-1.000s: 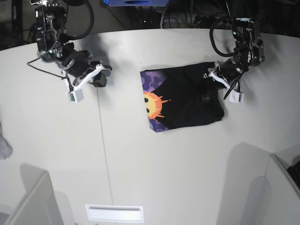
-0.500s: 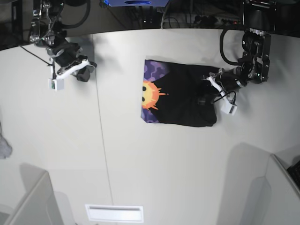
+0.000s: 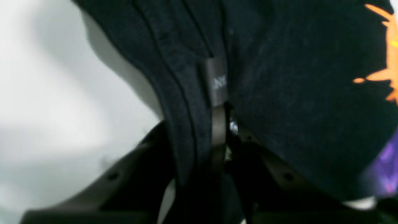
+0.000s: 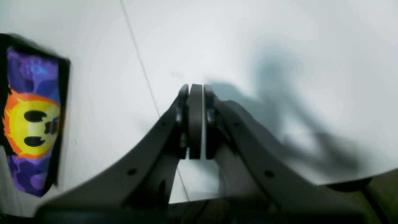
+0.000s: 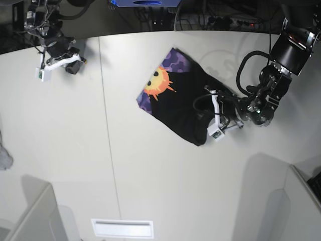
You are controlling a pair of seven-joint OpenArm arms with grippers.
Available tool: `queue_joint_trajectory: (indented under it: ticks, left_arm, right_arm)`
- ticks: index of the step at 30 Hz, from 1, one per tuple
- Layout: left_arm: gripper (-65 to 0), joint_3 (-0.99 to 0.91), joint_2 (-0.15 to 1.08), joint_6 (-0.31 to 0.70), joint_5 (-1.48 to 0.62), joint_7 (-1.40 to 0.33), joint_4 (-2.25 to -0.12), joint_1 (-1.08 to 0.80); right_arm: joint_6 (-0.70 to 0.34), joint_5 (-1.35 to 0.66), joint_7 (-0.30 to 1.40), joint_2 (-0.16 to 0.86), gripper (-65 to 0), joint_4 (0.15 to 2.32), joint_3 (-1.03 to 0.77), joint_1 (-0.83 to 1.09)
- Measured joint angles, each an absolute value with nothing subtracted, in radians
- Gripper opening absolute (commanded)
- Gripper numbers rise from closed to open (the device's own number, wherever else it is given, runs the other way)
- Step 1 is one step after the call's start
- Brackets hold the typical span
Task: Fold the T-shirt properly
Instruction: 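Rotate the folded bundle with the left gripper so the sun print faces the robot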
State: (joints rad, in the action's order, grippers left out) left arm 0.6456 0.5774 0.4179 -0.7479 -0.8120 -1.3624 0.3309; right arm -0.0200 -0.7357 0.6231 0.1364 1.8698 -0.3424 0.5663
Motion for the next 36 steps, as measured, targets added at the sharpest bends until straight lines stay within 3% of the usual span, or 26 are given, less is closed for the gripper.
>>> queue_joint_trajectory:
  ticks: [8, 12, 20, 36]
  left_arm:
    - [-65.0, 0.826, 0.517, 0.422, -0.436, -0.792, -1.401, 0.424]
    - [-65.0, 0.851, 0.474, 0.534, -0.308, -0.794, -1.401, 0.444]
    - [-65.0, 0.853, 0.342, 0.661, -0.013, -0.821, -1.401, 0.440]
    - [-65.0, 0.860, 0.290, 0.670, 0.037, -0.823, -1.397, 0.434]
  right_arm:
    - [-0.020, -0.733, 0.623, 0.080, -65.0, 1.870, -0.425, 0.598]
    - [-0.020, -0.732, 0.625, 0.051, -65.0, 1.870, -0.430, 0.614]
    - [-0.020, -0.732, 0.619, 0.022, -65.0, 1.870, -0.430, 0.624]
    - [-0.020, -0.732, 0.616, -0.003, -65.0, 1.870, -0.430, 0.632]
